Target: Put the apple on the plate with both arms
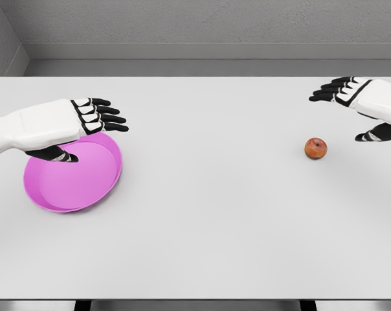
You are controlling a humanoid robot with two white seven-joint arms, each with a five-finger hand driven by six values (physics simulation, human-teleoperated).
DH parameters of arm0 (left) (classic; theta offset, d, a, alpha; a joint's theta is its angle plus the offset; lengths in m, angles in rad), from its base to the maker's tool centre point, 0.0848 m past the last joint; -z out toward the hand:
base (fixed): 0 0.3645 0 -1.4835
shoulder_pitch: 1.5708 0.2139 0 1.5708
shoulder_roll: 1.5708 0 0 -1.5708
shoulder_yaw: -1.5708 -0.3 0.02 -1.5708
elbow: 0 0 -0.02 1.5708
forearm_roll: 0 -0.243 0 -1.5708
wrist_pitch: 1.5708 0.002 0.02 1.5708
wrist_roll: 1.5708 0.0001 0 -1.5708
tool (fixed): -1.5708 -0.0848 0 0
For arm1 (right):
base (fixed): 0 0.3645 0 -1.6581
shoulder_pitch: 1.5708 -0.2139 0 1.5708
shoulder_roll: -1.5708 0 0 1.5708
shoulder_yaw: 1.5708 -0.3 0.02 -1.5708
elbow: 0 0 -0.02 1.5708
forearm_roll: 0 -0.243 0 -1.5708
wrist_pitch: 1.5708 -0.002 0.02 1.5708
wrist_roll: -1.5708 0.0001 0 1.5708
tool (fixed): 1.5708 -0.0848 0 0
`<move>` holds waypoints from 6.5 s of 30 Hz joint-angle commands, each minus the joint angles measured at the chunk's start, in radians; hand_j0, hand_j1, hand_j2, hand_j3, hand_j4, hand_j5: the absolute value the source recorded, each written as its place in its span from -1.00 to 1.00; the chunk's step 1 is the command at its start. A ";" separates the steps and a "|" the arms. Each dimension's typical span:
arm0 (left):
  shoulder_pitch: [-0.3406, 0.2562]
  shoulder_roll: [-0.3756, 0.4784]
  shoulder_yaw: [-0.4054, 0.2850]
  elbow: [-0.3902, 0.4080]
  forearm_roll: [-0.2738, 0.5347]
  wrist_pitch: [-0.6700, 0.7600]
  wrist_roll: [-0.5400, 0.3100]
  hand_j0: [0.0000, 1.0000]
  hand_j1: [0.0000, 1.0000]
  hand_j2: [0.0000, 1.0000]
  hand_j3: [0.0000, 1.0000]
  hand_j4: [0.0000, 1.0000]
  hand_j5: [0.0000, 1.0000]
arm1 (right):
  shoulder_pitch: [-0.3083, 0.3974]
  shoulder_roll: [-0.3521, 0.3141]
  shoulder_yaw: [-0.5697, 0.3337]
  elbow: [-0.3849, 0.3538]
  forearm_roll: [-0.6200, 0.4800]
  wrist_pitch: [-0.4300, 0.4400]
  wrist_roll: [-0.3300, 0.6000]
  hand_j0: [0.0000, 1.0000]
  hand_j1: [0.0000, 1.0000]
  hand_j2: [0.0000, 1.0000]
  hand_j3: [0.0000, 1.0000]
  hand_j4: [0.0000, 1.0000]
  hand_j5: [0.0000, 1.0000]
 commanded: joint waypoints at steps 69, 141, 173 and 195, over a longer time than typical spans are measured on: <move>0.026 -0.082 0.021 0.000 0.007 0.001 -0.180 1.00 1.00 1.00 1.00 1.00 1.00 | -0.147 0.172 0.280 0.490 -0.072 0.003 -0.001 1.00 1.00 1.00 1.00 1.00 1.00; 0.028 -0.082 0.021 0.000 0.008 0.001 -0.181 1.00 1.00 1.00 1.00 1.00 1.00 | -0.192 0.203 0.320 0.599 -0.052 0.003 -0.001 0.30 0.30 0.30 0.30 0.30 0.30; 0.028 -0.082 0.021 -0.002 0.008 0.001 -0.181 1.00 1.00 1.00 1.00 1.00 1.00 | -0.210 0.211 0.317 0.586 -0.069 0.003 -0.001 -0.15 -0.15 -0.15 -0.15 -0.15 -0.15; 0.028 -0.082 0.021 0.000 0.008 0.001 -0.181 1.00 1.00 1.00 1.00 1.00 1.00 | -0.331 0.428 0.578 0.257 -0.158 0.003 -0.001 -0.31 -0.31 -0.31 -0.31 -0.31 -0.31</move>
